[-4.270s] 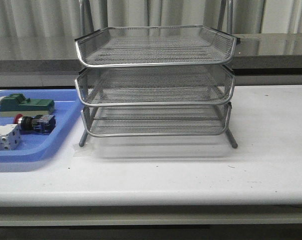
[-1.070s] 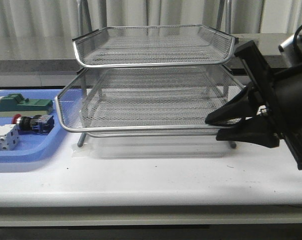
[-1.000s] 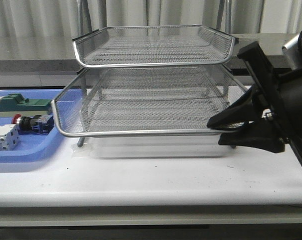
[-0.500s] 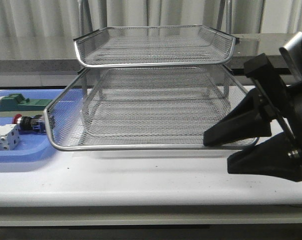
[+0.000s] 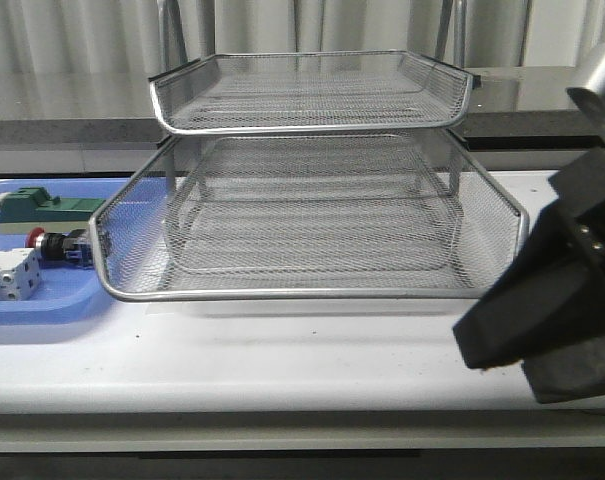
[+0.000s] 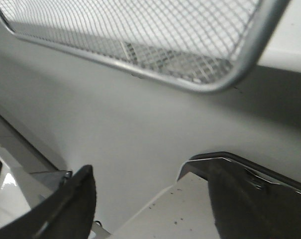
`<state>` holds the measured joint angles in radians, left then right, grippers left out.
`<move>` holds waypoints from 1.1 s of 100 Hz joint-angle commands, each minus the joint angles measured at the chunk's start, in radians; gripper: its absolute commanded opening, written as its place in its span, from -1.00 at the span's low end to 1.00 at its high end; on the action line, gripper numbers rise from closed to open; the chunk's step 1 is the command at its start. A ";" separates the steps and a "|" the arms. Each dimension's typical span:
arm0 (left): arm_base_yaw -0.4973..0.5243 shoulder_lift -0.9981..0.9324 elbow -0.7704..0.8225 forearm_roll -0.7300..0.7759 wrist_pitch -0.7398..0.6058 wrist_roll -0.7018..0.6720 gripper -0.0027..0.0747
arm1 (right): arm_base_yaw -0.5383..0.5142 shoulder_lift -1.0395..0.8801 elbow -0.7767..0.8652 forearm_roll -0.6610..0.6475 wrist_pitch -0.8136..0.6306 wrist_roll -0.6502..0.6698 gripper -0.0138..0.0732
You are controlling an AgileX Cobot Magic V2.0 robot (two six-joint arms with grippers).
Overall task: Place button on rack with both arms
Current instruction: 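Open the right gripper and withdraw it from the tray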
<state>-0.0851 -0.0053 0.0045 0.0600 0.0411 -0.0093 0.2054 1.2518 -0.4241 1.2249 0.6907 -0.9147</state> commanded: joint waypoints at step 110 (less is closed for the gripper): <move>0.002 -0.031 0.033 0.000 -0.078 -0.011 -0.98 | -0.002 -0.751 -0.256 -1.388 0.327 1.133 -0.51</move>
<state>-0.0851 -0.0053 0.0045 0.0600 0.0411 -0.0093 0.2054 0.4992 -0.6472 -0.1319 1.0731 0.2132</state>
